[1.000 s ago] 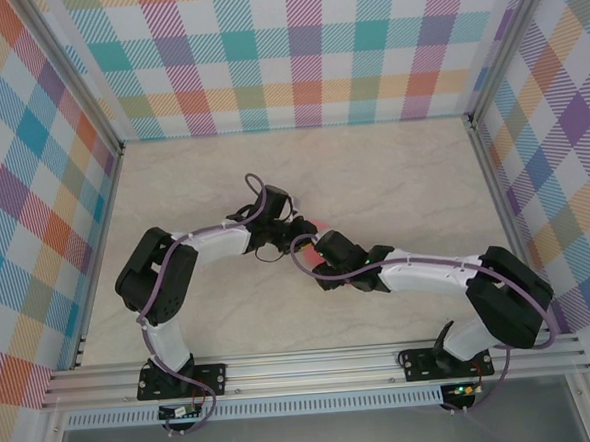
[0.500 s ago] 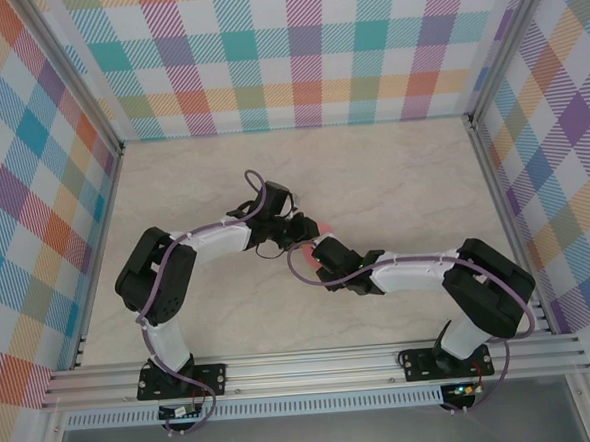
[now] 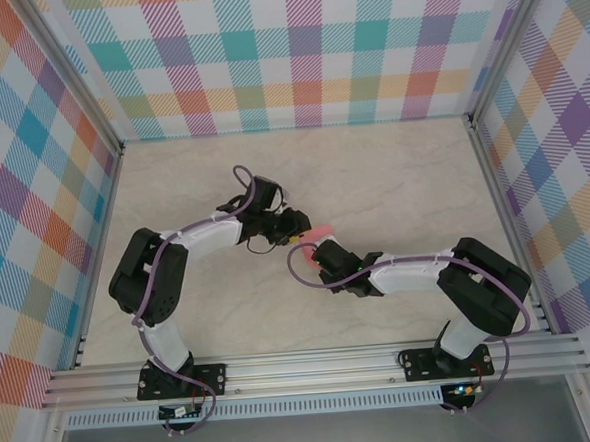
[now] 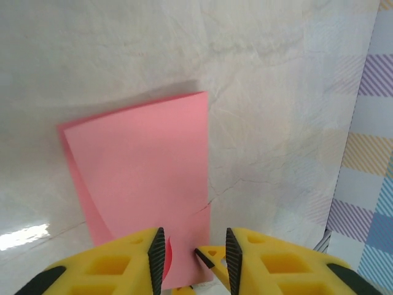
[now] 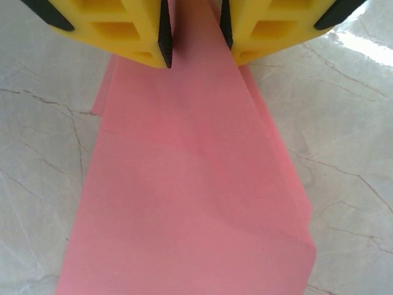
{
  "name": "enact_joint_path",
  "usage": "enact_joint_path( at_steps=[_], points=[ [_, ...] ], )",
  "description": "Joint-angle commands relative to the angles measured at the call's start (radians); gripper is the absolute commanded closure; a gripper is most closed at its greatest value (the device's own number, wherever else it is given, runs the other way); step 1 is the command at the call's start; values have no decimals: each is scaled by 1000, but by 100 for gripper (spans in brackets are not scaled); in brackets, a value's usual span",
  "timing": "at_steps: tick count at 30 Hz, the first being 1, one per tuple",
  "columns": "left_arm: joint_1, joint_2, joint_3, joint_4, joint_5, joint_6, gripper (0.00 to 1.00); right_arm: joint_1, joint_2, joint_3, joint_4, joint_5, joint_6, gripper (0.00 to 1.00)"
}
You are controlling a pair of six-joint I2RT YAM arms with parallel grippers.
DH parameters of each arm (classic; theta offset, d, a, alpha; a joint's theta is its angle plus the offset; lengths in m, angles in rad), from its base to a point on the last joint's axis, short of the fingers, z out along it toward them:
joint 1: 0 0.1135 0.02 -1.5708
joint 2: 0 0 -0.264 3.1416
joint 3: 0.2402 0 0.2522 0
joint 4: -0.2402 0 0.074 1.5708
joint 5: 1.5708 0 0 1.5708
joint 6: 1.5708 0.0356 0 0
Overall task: Fold a paper plane with a square sheet of paper (fold left side to right side)
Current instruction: Fourth fold the wing at the center of the table.
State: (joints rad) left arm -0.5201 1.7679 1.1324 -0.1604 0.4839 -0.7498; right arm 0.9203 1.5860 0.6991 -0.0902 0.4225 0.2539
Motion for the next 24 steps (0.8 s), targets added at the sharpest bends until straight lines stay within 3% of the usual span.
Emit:
enact_joint_path(
  at_steps=[1, 10, 24],
  points=[
    [40, -83, 25, -68, -10, 53, 60, -16, -2, -22, 3, -3, 25, 75],
    [91, -166, -91, -61, -4, 58, 53, -79, -61, -67, 55, -149, 53, 84],
    [-4, -80, -168, 97, 51, -2, 54, -166, -103, -13, 38, -425, 85, 86]
  ],
)
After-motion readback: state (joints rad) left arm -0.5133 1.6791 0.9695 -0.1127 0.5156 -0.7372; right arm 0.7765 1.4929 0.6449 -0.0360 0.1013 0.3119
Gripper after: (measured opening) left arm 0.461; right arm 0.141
